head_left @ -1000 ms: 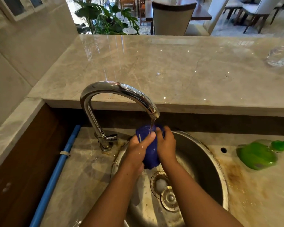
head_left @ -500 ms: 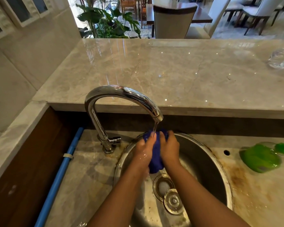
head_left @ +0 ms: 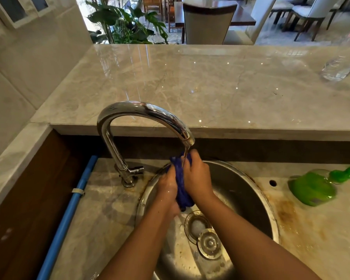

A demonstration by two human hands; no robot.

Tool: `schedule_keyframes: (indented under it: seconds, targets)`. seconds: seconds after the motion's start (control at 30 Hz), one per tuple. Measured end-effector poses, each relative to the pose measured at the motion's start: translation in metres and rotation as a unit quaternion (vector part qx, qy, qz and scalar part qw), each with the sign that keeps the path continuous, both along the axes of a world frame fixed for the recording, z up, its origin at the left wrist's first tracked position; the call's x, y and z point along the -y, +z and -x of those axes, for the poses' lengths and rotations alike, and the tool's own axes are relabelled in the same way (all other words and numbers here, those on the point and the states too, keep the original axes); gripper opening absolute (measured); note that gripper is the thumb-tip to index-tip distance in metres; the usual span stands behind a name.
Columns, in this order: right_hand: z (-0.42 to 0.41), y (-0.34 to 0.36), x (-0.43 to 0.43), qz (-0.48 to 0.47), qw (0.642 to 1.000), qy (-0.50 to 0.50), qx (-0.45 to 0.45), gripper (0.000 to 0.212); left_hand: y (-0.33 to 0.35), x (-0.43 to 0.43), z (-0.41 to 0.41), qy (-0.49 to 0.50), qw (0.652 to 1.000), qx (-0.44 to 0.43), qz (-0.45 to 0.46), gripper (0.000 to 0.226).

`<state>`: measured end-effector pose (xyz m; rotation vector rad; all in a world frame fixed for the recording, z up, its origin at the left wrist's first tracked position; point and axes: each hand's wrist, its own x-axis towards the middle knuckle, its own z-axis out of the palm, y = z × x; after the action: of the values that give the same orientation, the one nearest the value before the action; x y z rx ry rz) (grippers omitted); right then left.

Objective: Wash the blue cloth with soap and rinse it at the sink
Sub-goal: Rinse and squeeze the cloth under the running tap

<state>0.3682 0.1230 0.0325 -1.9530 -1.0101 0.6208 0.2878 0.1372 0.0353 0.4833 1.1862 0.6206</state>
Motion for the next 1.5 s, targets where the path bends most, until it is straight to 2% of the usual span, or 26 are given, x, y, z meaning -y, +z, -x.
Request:
schedule_keyframes:
  seconds: [0.13, 0.2, 0.33, 0.4, 0.47, 0.5, 0.57, 0.63, 0.7, 0.8, 0.87, 0.9, 0.97, 1.03, 1.13, 1.2, 1.3, 1.4, 1.5]
  targets:
    - [-0.011, -0.002, 0.006, 0.001, 0.988, -0.075, -0.137, 0.027, 0.002, 0.001, 0.006, 0.004, 0.999, 0.041, -0.035, 0.030]
    - [-0.012, 0.003, 0.013, -0.043, 0.980, -0.091, -0.169, 0.017, 0.000, -0.006, 0.012, 0.037, 0.997, 0.034, -0.052, 0.031]
    - [0.014, 0.019, 0.028, -0.132, 0.982, 0.006, -0.138, 0.008, 0.002, -0.015, 0.009, 0.053, 0.997, -0.022, -0.047, 0.017]
    - [0.030, 0.023, 0.028, -0.114, 0.990, 0.047, -0.068, 0.010, 0.014, -0.009, 0.000, 0.023, 1.000, -0.005, 0.005, 0.025]
    - [0.030, 0.017, 0.022, -0.089, 0.996, 0.019, 0.017, 0.012, 0.017, -0.002, -0.007, 0.001, 1.000, -0.002, 0.016, 0.029]
    - [0.024, 0.011, 0.018, -0.078, 0.997, -0.013, 0.022, 0.013, 0.015, 0.000, -0.009, -0.006, 1.000, -0.026, -0.001, 0.028]
    - [0.008, 0.000, 0.012, -0.043, 0.996, -0.071, -0.027, 0.015, 0.010, 0.005, -0.009, -0.005, 0.997, -0.056, -0.048, 0.027]
    - [-0.005, -0.010, 0.010, -0.005, 0.989, -0.106, -0.100, 0.012, 0.012, 0.010, -0.007, -0.029, 0.995, -0.039, -0.085, 0.025]
    - [-0.011, -0.015, 0.013, 0.017, 0.981, -0.129, -0.144, 0.018, 0.010, 0.013, -0.003, -0.059, 0.991, -0.007, -0.124, 0.020]
    - [-0.011, -0.013, 0.022, -0.040, 0.976, -0.130, -0.169, 0.019, 0.006, 0.007, 0.008, 0.018, 0.994, 0.002, -0.109, 0.018]
    - [0.002, -0.003, 0.029, -0.089, 0.976, -0.075, -0.185, 0.014, 0.002, -0.002, 0.010, 0.068, 0.995, -0.034, -0.072, 0.002]
    - [0.013, 0.003, 0.033, -0.103, 0.975, -0.040, -0.192, 0.012, 0.003, -0.004, 0.009, 0.074, 0.994, -0.059, -0.062, 0.008]
    - [0.034, 0.012, 0.039, -0.115, 0.977, -0.001, -0.177, 0.012, 0.009, -0.001, 0.004, 0.070, 0.996, -0.054, -0.013, 0.025]
    - [0.041, 0.011, 0.036, -0.102, 0.989, -0.011, -0.106, 0.014, 0.014, 0.007, -0.001, 0.028, 0.998, -0.044, 0.019, 0.032]
    - [0.019, -0.004, 0.019, -0.029, 0.997, -0.056, -0.031, 0.019, 0.011, 0.018, -0.002, 0.018, 0.998, -0.062, -0.027, 0.033]
    - [0.003, -0.015, 0.013, 0.007, 0.996, -0.077, -0.050, 0.022, 0.013, 0.022, 0.000, 0.012, 0.997, -0.041, -0.068, 0.034]
    - [-0.004, -0.019, 0.016, 0.001, 0.988, -0.113, -0.105, 0.018, 0.012, 0.023, 0.002, -0.003, 0.991, -0.041, -0.127, 0.023]
    - [0.000, -0.006, 0.025, -0.075, 0.977, -0.139, -0.145, 0.018, 0.010, 0.010, 0.006, 0.049, 0.991, -0.075, -0.101, 0.016]
    - [0.024, 0.013, 0.031, -0.129, 0.972, -0.073, -0.180, 0.016, 0.012, -0.006, 0.008, 0.071, 0.992, -0.091, -0.059, 0.022]
